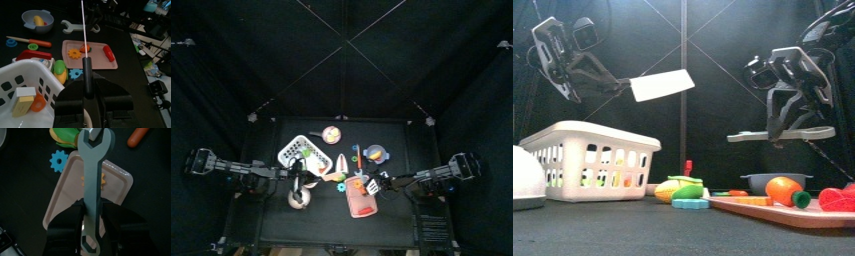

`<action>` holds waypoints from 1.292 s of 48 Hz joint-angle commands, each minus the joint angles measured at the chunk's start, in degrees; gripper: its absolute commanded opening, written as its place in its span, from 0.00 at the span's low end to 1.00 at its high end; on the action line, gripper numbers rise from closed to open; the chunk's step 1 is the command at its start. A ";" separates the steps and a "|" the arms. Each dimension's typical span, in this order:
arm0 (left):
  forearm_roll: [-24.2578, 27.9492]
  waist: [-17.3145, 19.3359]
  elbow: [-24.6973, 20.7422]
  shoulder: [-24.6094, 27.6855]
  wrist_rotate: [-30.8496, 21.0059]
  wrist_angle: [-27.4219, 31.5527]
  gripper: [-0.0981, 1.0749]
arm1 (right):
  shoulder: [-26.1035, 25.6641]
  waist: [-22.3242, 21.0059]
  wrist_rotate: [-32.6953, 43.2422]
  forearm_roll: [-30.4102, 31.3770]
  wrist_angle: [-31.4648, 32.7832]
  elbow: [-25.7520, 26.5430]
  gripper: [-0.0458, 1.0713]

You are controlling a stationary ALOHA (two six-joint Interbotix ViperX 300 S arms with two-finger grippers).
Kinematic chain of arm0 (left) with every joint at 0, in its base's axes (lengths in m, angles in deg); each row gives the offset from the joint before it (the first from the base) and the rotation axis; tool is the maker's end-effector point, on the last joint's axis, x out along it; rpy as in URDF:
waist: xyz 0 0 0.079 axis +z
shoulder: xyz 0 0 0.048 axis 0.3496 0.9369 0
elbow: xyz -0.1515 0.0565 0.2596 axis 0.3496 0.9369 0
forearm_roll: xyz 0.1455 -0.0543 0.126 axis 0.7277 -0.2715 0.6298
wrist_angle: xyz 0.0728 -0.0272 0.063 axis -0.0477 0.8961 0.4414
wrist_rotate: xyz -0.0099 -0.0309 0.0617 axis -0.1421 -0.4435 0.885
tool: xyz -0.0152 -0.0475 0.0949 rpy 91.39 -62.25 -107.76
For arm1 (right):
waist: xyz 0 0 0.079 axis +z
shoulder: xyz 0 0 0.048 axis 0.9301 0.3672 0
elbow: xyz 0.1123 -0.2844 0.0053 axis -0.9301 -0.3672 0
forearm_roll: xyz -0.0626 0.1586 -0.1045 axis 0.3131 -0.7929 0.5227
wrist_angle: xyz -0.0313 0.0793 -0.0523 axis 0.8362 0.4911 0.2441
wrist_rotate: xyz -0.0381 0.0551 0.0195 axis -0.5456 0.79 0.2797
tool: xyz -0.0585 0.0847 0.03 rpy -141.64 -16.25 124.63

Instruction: Place wrench right of plate

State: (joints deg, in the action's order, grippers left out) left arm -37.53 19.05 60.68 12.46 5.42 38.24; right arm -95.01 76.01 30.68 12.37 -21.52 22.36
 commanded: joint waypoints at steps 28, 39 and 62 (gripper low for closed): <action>-0.09 0.00 -0.70 -0.09 0.00 -0.26 0.39 | -2.11 -3.34 0.35 1.41 -0.18 -0.62 0.62; -0.09 -0.09 -0.70 -0.09 0.00 -0.26 0.39 | -6.33 -3.16 0.79 -8.79 1.93 -4.92 0.61; -0.09 -0.18 -0.62 -0.09 -0.09 -0.26 0.39 | -10.20 5.01 20.21 -9.32 4.13 -14.50 0.61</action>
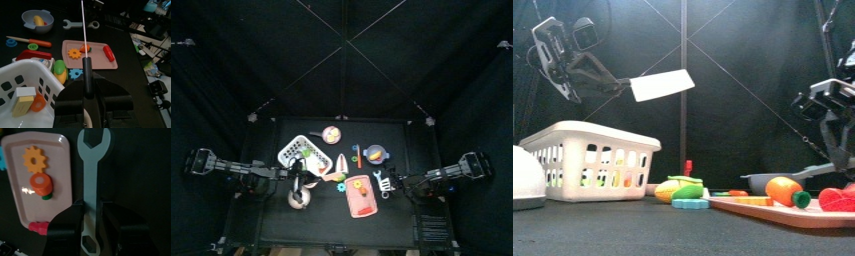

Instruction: Place wrench right of plate

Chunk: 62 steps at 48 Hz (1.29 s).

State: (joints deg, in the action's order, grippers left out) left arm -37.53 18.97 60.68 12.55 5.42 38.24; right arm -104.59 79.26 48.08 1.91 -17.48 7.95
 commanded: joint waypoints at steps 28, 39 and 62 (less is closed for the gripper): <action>-0.09 -0.44 -1.32 -0.18 -0.09 -0.62 0.39 | 2.02 13.27 38.14 23.55 2.90 -1.93 0.61; -1.32 -1.49 -1.32 -0.18 -0.18 -0.97 0.39 | 6.68 19.42 51.59 27.33 5.36 -2.11 0.63; -4.13 -1.67 -0.53 -0.18 -0.18 -1.76 0.39 | 7.38 19.07 53.09 28.04 5.19 -3.60 0.74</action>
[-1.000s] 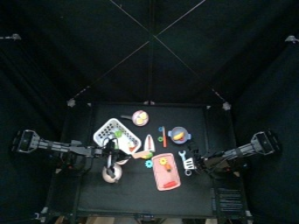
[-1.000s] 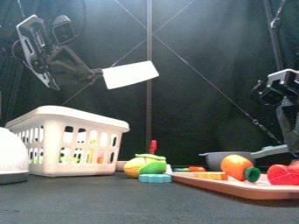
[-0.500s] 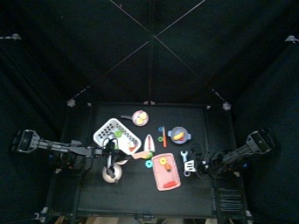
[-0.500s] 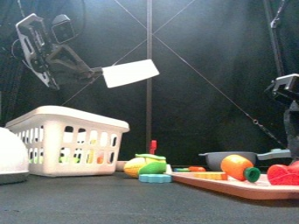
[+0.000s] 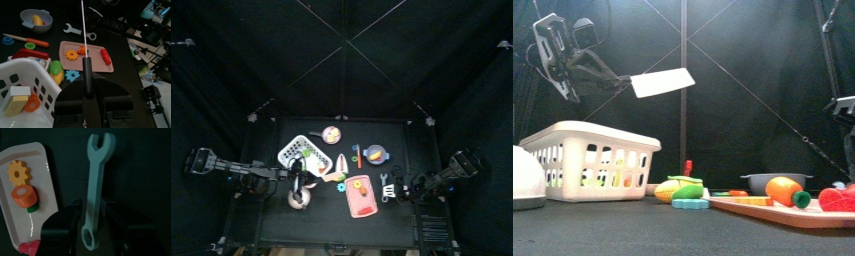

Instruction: Place wrench right of plate

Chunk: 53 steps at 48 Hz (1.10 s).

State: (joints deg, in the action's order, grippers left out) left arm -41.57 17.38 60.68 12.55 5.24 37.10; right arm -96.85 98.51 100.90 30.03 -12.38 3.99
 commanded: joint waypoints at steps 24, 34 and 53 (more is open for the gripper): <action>-0.09 -0.09 -0.35 -0.18 0.00 -0.53 0.39 | -0.44 -0.26 -1.05 0.62 -0.62 0.79 0.80; -0.09 -0.09 -0.35 -0.18 0.00 -0.62 0.39 | -0.97 -0.26 -1.05 2.81 -0.70 1.05 0.79; -0.09 0.00 -0.35 -0.18 0.09 -0.62 0.39 | -0.97 -0.35 -1.05 2.99 -0.70 1.32 0.79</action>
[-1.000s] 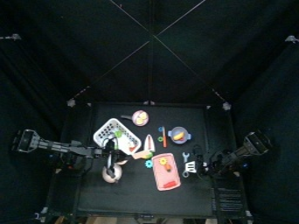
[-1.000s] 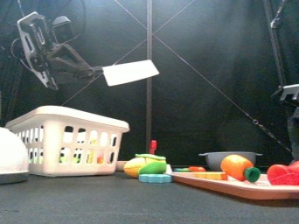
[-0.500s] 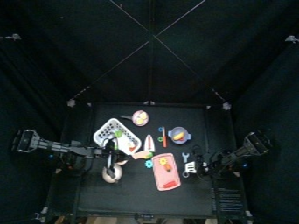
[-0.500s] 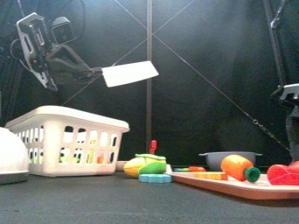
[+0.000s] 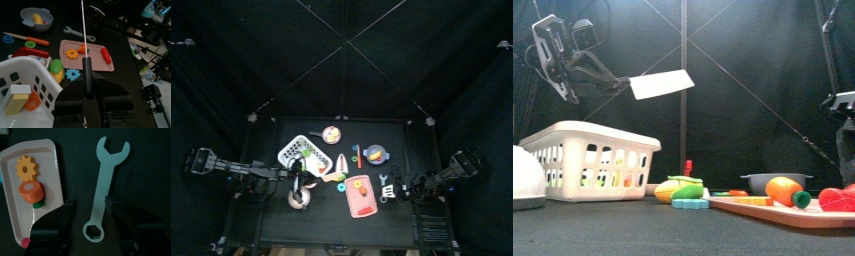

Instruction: Place wrench right of plate

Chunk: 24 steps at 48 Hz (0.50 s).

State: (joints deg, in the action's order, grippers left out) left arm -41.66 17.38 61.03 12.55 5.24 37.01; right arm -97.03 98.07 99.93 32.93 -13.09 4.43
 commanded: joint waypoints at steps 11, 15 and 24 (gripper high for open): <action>0.00 0.00 -0.70 -0.18 0.09 -0.44 0.39 | -1.41 0.00 -0.18 1.32 0.00 0.97 0.79; 0.00 0.00 -0.62 -0.18 0.09 -0.44 0.39 | -2.37 0.00 -0.09 2.72 0.00 0.97 0.79; 0.00 0.00 -0.53 -0.18 0.09 -0.53 0.39 | -3.16 0.00 -0.09 3.34 0.00 1.14 0.79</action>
State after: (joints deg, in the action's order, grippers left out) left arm -41.75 17.38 61.21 12.55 5.24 37.10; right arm -99.31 98.07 99.85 35.92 -13.17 4.52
